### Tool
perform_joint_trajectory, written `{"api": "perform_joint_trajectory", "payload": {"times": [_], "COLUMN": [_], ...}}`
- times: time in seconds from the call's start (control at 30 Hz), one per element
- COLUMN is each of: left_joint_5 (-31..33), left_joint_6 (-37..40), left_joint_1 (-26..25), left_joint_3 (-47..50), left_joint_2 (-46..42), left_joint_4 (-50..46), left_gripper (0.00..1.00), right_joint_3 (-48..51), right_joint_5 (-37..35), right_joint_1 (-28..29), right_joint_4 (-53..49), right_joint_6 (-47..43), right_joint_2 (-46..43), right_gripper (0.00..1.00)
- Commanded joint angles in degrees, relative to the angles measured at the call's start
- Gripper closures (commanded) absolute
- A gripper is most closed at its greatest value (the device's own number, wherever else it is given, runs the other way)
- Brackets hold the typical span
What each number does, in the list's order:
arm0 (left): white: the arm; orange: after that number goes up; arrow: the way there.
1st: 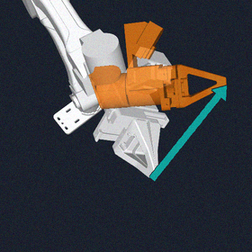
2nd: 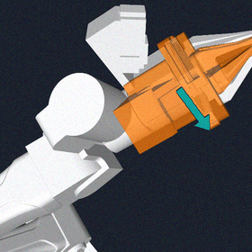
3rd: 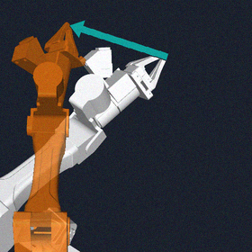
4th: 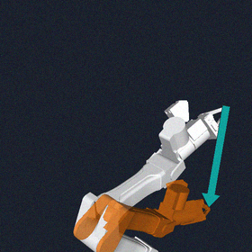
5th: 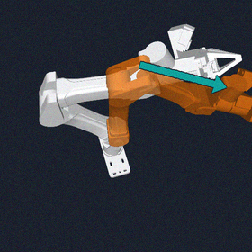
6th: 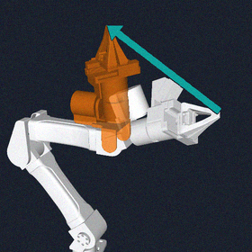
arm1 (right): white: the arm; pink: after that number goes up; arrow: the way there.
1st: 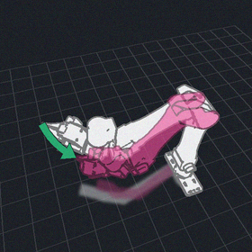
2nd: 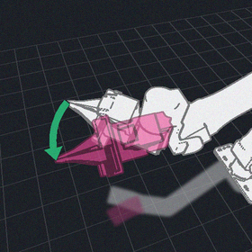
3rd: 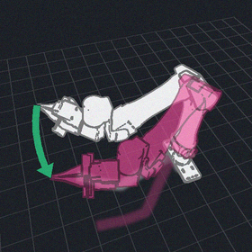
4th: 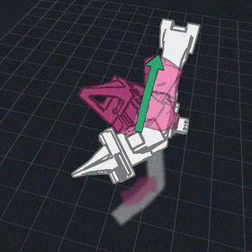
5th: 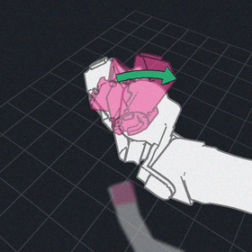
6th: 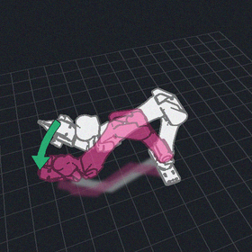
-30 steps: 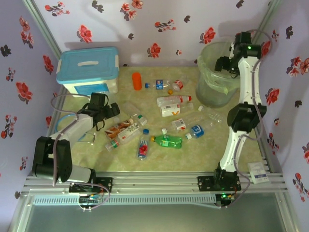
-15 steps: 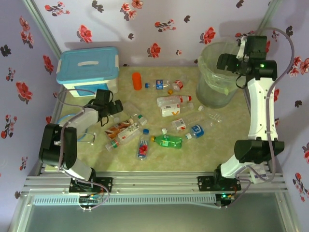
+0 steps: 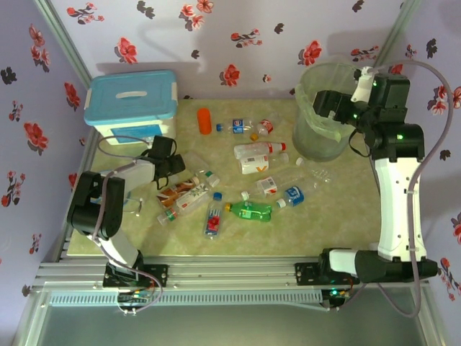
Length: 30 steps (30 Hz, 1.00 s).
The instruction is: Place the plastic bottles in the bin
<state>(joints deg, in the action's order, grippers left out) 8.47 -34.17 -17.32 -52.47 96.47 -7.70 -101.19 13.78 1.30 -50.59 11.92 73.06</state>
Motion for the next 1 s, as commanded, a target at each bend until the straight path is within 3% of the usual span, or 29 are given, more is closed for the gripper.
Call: {"api": "perform_joint_trajectory", "payload": {"times": [0.0,0.37,0.63,0.83,0.97], "left_joint_5": [2.81,6.65,5.91,-2.29,-7.22], "left_joint_6": [0.41,6.71,10.98,16.33,21.82], "left_joint_1": [-0.38,-0.43,-1.21,-2.93,-8.07], "left_joint_3": [-1.05,1.27,1.65,5.58,5.85], "left_joint_2": [0.55,-9.47,-20.81,-27.86,-30.62], "left_joint_4": [-0.32,-1.15,-4.32,1.68,6.54], "left_gripper": [0.38,0.46,0.53,0.58,0.61], "right_joint_3": [2.17,1.46,4.52,4.01,2.72], "right_joint_5": [3.83,8.22,18.24,18.88,15.69], "right_joint_1": [0.11,0.11,0.99,9.94,18.20], "right_joint_4": [1.89,-0.34,6.38,8.18,7.25], "right_joint_6": [1.90,1.93,6.52,6.60,4.86], "right_joint_2": [-0.66,-4.47,-5.92,-0.67,4.68], "right_gripper": [0.04,0.06,0.08,0.09,0.10]}}
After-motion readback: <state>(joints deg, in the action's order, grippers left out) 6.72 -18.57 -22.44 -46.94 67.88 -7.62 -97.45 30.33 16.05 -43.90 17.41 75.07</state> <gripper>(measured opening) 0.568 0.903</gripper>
